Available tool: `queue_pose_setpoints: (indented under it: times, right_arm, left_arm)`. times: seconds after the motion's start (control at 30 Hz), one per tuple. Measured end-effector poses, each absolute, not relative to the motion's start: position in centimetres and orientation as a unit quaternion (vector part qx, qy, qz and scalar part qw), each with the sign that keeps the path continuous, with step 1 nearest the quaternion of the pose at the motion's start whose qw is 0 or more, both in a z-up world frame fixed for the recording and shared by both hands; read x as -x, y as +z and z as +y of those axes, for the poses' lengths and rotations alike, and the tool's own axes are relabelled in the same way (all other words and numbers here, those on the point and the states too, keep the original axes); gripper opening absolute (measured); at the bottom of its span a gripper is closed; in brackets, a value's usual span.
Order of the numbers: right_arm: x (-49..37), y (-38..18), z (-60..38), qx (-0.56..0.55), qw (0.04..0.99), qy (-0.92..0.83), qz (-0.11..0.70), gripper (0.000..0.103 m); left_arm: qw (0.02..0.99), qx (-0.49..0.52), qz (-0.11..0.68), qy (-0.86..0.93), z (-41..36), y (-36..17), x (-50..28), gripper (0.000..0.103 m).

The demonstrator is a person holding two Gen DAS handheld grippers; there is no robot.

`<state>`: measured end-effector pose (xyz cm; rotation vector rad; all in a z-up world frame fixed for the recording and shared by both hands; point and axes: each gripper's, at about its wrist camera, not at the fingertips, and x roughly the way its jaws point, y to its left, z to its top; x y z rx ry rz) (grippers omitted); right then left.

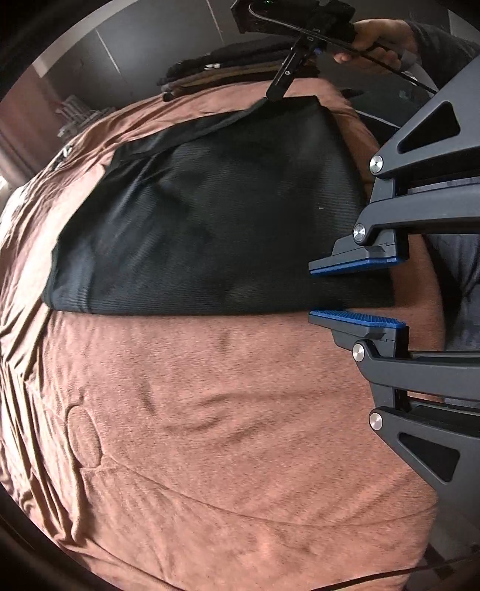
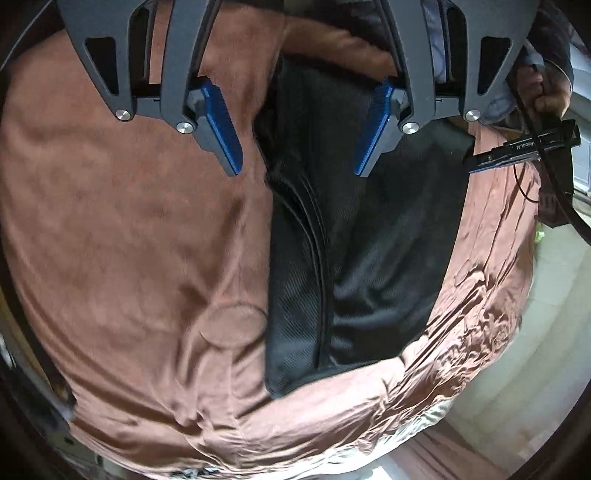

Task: Fold small clothes
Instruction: 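Lower the right gripper and close it on the shirt's end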

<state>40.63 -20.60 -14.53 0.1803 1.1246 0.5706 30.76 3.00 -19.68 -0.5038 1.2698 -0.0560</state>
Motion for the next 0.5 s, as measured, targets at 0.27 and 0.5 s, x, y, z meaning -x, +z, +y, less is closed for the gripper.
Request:
queue_pose_setpoints:
  times: [0.27,0.5]
  right_arm:
    - [-39.1,-15.2,-22.8,-0.128,0.795,0.264,0.531,0.054]
    - [-36.9,-14.2,-24.1,-0.143,0.800,0.271,0.516,0.041]
  left_arm:
    - [0.771,0.221,0.597,-0.027,2.3,-19.9,-29.5,0.021]
    - [0.769,0.231,0.595,-0.026,2.5,-20.0,-29.4,0.021]
